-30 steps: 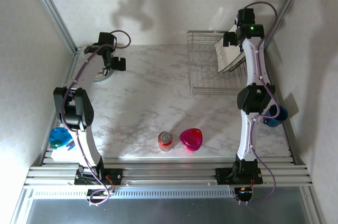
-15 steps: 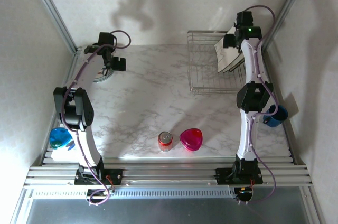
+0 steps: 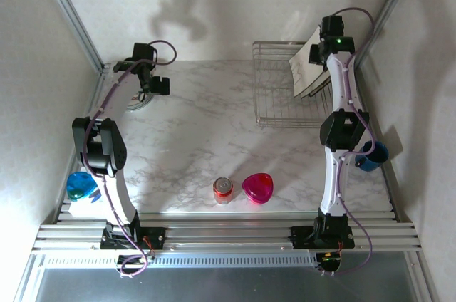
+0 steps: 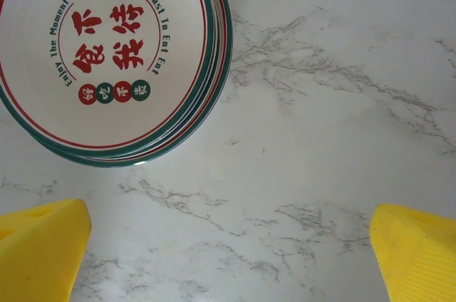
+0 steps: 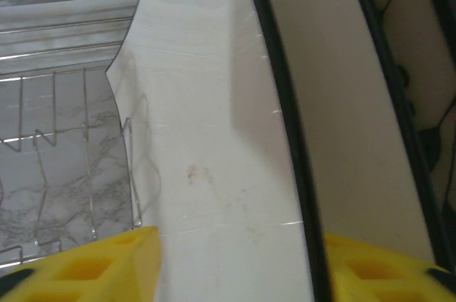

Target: Unload the plates from the dish rack

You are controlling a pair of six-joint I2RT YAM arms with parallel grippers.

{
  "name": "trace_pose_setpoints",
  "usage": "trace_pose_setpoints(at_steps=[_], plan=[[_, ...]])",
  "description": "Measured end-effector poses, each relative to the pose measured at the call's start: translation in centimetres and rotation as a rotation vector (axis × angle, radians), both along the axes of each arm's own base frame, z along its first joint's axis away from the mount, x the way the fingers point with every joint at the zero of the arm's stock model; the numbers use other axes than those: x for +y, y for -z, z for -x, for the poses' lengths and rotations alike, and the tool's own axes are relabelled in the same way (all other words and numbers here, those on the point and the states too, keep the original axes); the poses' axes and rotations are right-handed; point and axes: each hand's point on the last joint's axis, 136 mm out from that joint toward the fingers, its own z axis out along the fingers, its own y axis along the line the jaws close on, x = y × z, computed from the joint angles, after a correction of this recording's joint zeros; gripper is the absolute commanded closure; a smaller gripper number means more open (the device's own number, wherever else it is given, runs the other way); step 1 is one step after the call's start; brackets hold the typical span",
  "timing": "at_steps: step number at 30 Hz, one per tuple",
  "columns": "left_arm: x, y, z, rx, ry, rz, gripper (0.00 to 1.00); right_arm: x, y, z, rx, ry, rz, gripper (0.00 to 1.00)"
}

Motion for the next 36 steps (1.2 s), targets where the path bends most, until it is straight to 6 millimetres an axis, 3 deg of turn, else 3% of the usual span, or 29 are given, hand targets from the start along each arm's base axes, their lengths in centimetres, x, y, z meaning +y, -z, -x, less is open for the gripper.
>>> trace_pose_setpoints(at_steps=[9,14,29,36], plan=[[0.0,0.3,-0.2,0.006,0.0,0.0,0.0,-0.2,-0.2,-0.3,-0.016,0.018,-0.005,0.84],[0.0,0.2,-0.2,0.002,0.0,0.0,0.0,1.0,-0.8,-1.0,-0.058,-0.006,-0.052,1.0],[-0.3,0.1,-0.3,0.001,0.006,0.0,0.0,1.3,-1.0,-0.9,-0.059,-0.008,-0.053,1.0],[-0.5,0.4,-0.1,0.007,0.009,0.0,0.0,1.2,-1.4,0.1,-0.037,0.002,-0.045,1.0]])
